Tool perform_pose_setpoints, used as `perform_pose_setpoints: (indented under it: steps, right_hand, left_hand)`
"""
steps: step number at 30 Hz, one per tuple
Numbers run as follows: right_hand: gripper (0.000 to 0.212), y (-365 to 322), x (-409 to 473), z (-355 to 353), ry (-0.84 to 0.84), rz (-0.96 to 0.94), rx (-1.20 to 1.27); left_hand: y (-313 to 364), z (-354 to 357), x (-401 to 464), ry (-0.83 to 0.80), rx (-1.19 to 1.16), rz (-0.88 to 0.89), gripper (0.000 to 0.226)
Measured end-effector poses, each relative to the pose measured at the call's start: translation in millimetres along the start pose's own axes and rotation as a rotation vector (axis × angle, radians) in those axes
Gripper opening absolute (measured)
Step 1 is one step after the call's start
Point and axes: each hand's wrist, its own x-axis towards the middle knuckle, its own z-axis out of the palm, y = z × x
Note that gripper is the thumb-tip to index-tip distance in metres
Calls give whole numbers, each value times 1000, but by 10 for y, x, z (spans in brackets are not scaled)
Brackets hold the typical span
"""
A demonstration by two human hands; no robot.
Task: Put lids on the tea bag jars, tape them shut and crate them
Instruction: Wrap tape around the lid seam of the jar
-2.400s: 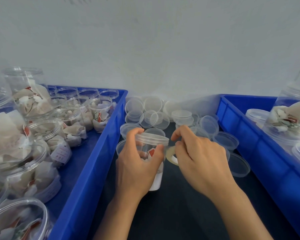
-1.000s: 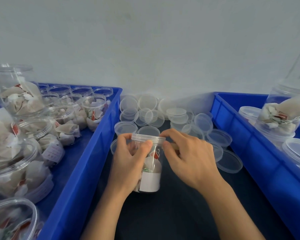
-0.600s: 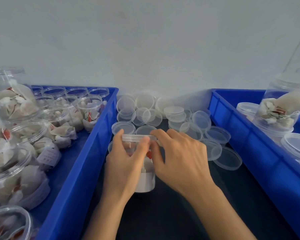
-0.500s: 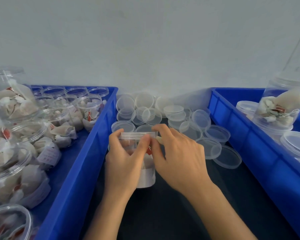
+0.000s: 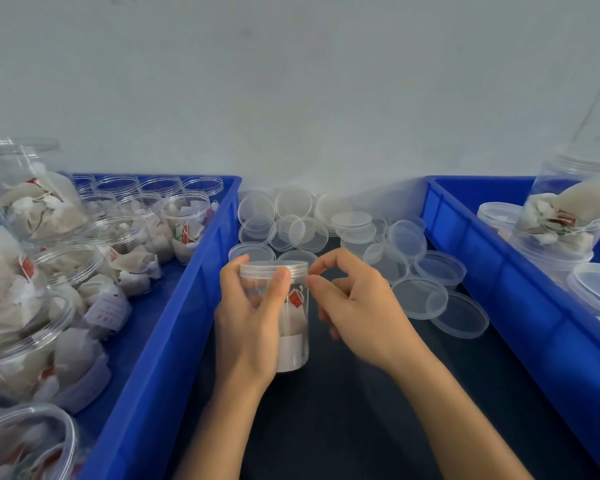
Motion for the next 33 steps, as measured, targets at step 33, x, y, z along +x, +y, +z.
perform_pose_setpoints:
  steps: [33]
  right_hand:
    - [26,104,17,-174,-45,-112,-340]
  left_hand:
    - [-135,-10,33,-225,-246,15,47]
